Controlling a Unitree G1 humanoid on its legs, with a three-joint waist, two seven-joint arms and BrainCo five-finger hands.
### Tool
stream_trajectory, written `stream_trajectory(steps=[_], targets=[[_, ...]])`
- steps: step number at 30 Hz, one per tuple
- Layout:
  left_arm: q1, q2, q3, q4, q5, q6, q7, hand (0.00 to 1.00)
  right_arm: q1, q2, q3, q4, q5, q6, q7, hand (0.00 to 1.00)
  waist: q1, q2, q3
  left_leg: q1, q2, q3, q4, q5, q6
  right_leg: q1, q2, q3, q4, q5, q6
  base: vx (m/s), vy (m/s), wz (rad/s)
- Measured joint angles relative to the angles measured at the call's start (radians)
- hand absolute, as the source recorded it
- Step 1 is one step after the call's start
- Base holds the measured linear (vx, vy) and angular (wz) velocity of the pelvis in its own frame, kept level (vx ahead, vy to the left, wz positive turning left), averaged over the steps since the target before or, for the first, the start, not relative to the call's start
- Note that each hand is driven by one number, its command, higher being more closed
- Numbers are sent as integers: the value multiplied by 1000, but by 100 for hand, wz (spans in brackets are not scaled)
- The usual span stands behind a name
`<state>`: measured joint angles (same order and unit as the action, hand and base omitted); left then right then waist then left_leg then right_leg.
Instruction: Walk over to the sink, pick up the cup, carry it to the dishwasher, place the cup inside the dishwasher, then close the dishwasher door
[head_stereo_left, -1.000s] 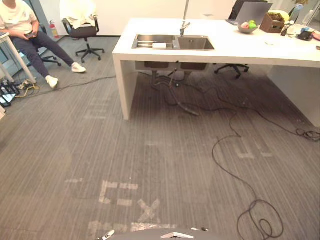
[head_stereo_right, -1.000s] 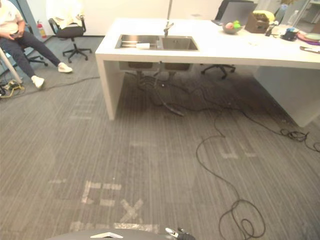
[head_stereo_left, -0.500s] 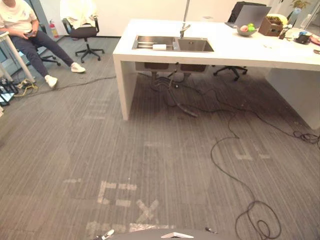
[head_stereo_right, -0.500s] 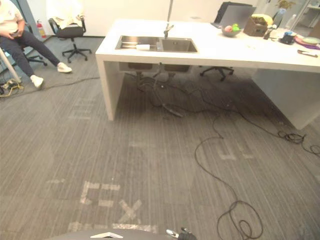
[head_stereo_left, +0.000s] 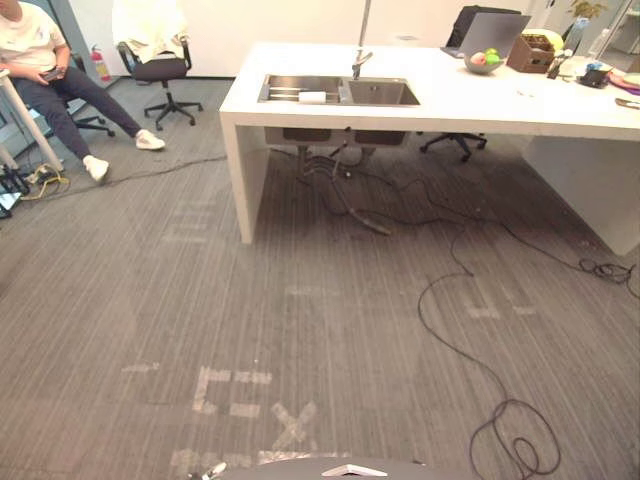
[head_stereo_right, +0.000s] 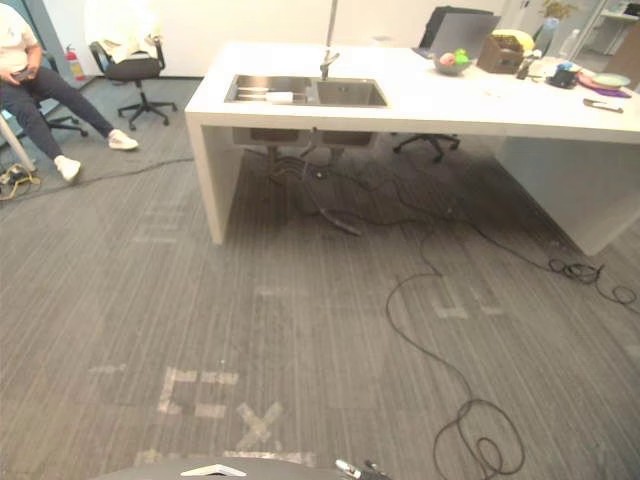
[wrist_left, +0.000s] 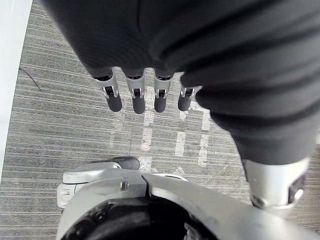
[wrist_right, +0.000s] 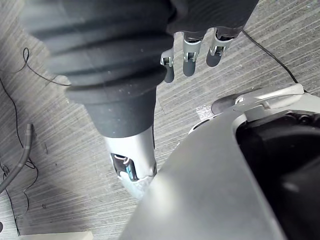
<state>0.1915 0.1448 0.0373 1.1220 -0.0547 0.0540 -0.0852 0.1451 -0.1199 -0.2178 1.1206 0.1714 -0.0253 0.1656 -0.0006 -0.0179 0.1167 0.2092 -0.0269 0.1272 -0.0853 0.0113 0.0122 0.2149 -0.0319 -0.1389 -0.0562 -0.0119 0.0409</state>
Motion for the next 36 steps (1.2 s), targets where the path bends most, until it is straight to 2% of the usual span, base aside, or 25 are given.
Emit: stream_trajectory(steps=[7, 9, 11, 13, 14, 15, 16, 17, 18, 20, 21, 22, 23, 24, 26, 27, 28, 29, 30, 31, 32, 33, 34, 35, 36], targets=[[6, -2, 0, 0, -7, -18, 15, 0, 0, 0, 0, 0, -4, -1, -1, 0, 1, 0, 0, 1, 1, 11, 0, -3, 3, -4, 0, 11, -1, 1, 1, -13, -2, -6], [9, -1, 0, 0, -31, -17, 16, 0, 0, 0, 0, -2, -63, -14, -2, 0, 1, -3, -1, 3, -1, 11, 1, -7, 7, -5, -3, 11, 10, -3, 3, 28, 4, -2], [8, -1, -2, 0, -42, -9, 15, 0, -2, 0, -1, -5, -71, -20, -2, 0, -1, -4, 0, 5, -4, 6, 1, -14, 15, -34, -17, -14, 83, -45, 17, 30, 14, 12], [-8, 5, -7, 1, -60, 2, 13, 0, -3, 2, -2, -5, -69, -23, -2, 0, -6, -11, 16, 8, -18, -7, 29, -39, 32, -132, -77, -63, 352, -140, 99, 58, 41, 31], [-16, 4, -4, 5, -62, 4, 13, 0, -9, 0, -3, -6, -68, -24, -2, 0, -5, -10, 29, 3, -19, -10, 58, -53, 40, -168, -96, -71, 450, -146, 101, 36, 55, 25], [-22, 5, 1, 11, -62, 4, 12, 0, -26, -4, -3, -7, -63, -25, -2, 0, 0, -2, 63, -2, -19, -9, 119, -88, 48, -246, -140, -91, 661, -145, 62, -8, 40, 7], [-26, 15, 13, 9, -61, 2, 13, 0, -43, 1, -3, -6, -57, -28, -2, 0, 3, -25, 84, -9, -21, 11, 191, -137, 50, -365, -212, -113, 960, -167, -37, 4, 36, 2], [-26, 15, 19, 9, -61, 3, 14, 0, -43, 2, -3, -5, -57, -31, -2, 0, 3, -28, 85, -12, -19, 11, 205, -145, 51, -383, -222, -115, 1002, -171, -39, 42, 13, -6], [-27, 14, 40, 9, -61, 4, 16, 0, -42, 9, -3, -1, -57, -42, 0, 0, 3, -24, 85, -15, -11, 17, 238, -171, 47, -420, -232, -123, 1048, -189, -24, 101, 8, -16], [-28, 12, 46, 8, -61, 12, 32, 0, -47, 11, -7, 2, -56, -53, 2, 0, 1, -27, 91, -3, 7, 30, 239, -182, 44, -410, -220, -151, 895, -212, -3, 183, -39, -31], [-37, 9, 52, 8, -61, 20, 41, 0, -52, 11, -29, 9, -53, -58, 4, 0, 0, -23, 100, 8, 26, 31, 245, -195, 34, -392, -181, -166, 744, -215, 1, 226, -106, -28], [-47, 7, 55, 9, -61, 25, 43, 0, -51, 12, -37, 9, -48, -59, 5, 0, -5, -19, 106, 8, 42, 31, 251, -203, 25, -385, -155, -167, 668, -210, 5, 281, -161, -20], [-71, 2, 59, 10, -60, 27, 48, 0, -50, 12, -38, 7, -39, -60, 4, 0, -11, -6, 123, 8, 80, 26, 265, -222, 6, -387, -96, -146, 528, -181, 16, 234, -173, 7], [-99, 0, 60, 10, -56, 28, 49, 0, -37, 15, -40, 3, -28, -62, 4, 0, -18, 1, 140, 9, 107, 4, 281, -242, -13, -396, -54, -100, 414, -123, 28, 244, -191, 19], [-129, 2, 84, 9, -28, 32, 49, 0, 1, 37, -43, -7, -7, -64, 4, 0, -22, -9, 156, 5, 119, -31, 328, -292, -46, -422, -58, -42, 363, -71, 33, 268, -288, 42], [-130, 3, 100, 6, -21, 38, 50, 0, 24, 50, -43, -8, 0, -61, 3, 0, -22, -18, 158, 9, 122, -48, 380, -346, -71, -423, -90, -36, 385, -65, 32, 305, -364, 44], [-128, 3, 111, 3, -20, 42, 52, 0, 36, 58, -43, -10, 2, -60, 3, 0, -18, -24, 156, 18, 122, -49, 401, -371, -82, -419, -109, -38, 398, -64, 29, 391, -412, 34], [-126, -12, 122, -5, -20, 45, 61, 0, 47, 60, -65, -13, 11, -58, 7, 0, -10, -14, 156, 51, 143, -55, 423, -416, -109, -431, -117, -63, 497, -12, 5, 426, -397, 24], [-122, -27, 123, -9, -18, 44, 67, 0, 55, 50, -72, -21, 16, -59, 10, 0, -13, -1, 151, 74, 166, -57, 414, -433, -126, -449, -106, -79, 579, -75, -21, 521, -428, 22], [-117, -53, 130, -14, -15, 31, 81, 0, 70, 30, -74, -46, 17, -60, 11, 0, -17, 37, 137, 90, 206, -63, 412, -455, -125, -477, -83, -100, 672, -173, -42, 429, -316, 16], [-115, -58, 134, -14, -11, 27, 82, 0, 75, 28, -77, -44, 17, -61, 11, 0, -18, 41, 133, 92, 212, -68, 427, -456, -127, -483, -82, -104, 687, -190, -48, 456, -302, 8], [-105, -65, 158, -13, 9, 17, 91, 0, 71, 24, -95, -43, 14, -59, 12, 0, -31, 54, 128, 62, 221, -90, 529, -453, -128, -492, -71, -113, 736, -243, -60, 563, -341, 0], [-98, -76, 169, -14, 28, 2, 114, 0, 72, 17, -120, -43, 6, -59, 24, 0, -44, 74, 114, 10, 230, -117, 718, -419, -124, -472, -37, -128, 744, -288, -81, 473, -282, -3], [-98, -78, 174, -14, 32, 1, 117, 0, 72, 15, -121, -43, 0, -59, 26, 0, -45, 76, 113, 0, 231, -119, 752, -400, -118, -464, -31, -129, 741, -295, -85, 448, -238, -8], [-99, -80, 197, -14, 53, -3, 131, 0, 68, 12, -120, -42, -21, -59, 33, 0, -50, 86, 105, -49, 252, -128, 877, -299, -109, -421, -8, -140, 725, -317, -92, 335, -179, 0]])
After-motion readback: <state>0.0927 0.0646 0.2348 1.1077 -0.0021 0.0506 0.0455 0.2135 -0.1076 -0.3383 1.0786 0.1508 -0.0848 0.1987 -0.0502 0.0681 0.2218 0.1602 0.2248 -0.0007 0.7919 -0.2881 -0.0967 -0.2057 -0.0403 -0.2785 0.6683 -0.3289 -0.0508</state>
